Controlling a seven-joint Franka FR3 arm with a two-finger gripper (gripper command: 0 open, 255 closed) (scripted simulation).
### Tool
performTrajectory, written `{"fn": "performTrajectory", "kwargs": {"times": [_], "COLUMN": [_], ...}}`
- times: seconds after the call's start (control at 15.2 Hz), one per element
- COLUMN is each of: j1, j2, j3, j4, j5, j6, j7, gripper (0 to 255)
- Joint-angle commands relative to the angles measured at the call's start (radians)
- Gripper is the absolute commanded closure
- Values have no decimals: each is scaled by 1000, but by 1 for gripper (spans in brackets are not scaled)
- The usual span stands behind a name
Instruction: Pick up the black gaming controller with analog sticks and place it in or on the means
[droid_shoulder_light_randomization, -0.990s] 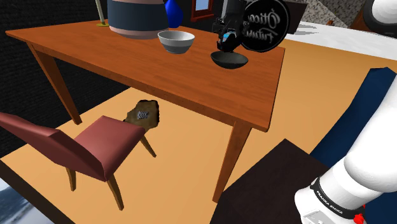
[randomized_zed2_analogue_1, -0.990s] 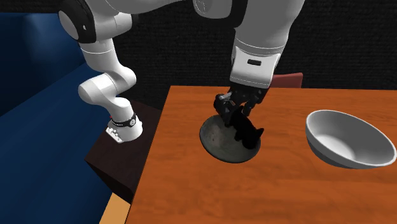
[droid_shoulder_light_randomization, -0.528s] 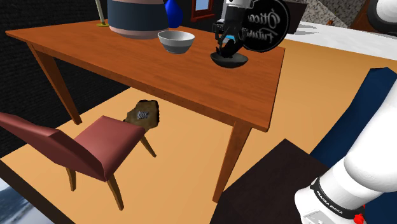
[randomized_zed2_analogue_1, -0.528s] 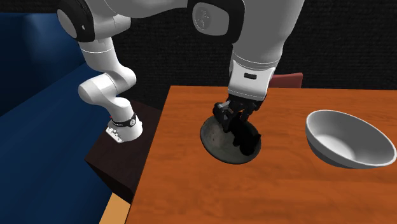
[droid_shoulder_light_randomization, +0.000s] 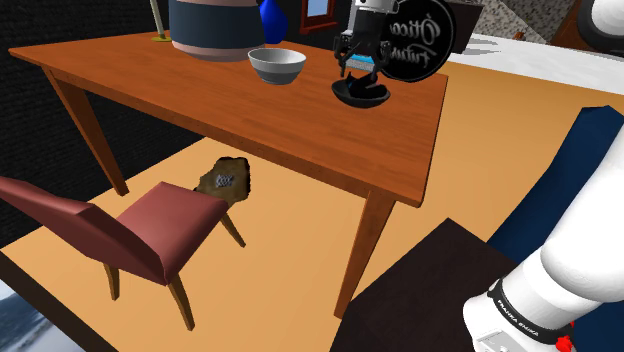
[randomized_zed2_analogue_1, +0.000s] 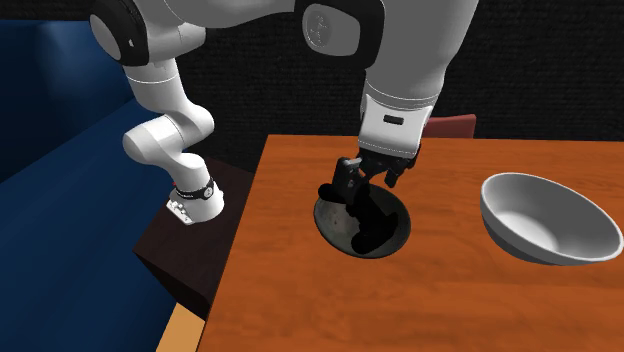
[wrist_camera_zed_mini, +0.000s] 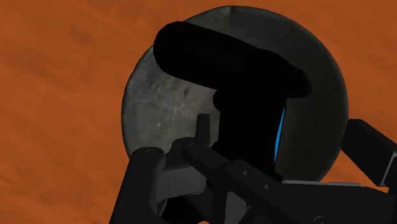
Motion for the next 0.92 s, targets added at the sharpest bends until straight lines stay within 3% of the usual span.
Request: {"fn": "performTrajectory", "kwargs": {"times": [0.0,0.07,0.33,0.86], "j1": [0,0,-1,-1], "j2": [0,0,53,53], "j3": [0,0,-1,-1], "j4": [0,0,203,202], "j5": [0,0,-5,-5], "j6": [0,0,-150,-150], "j7": [0,0,6,6], "gripper": [0,0,0,0]}}
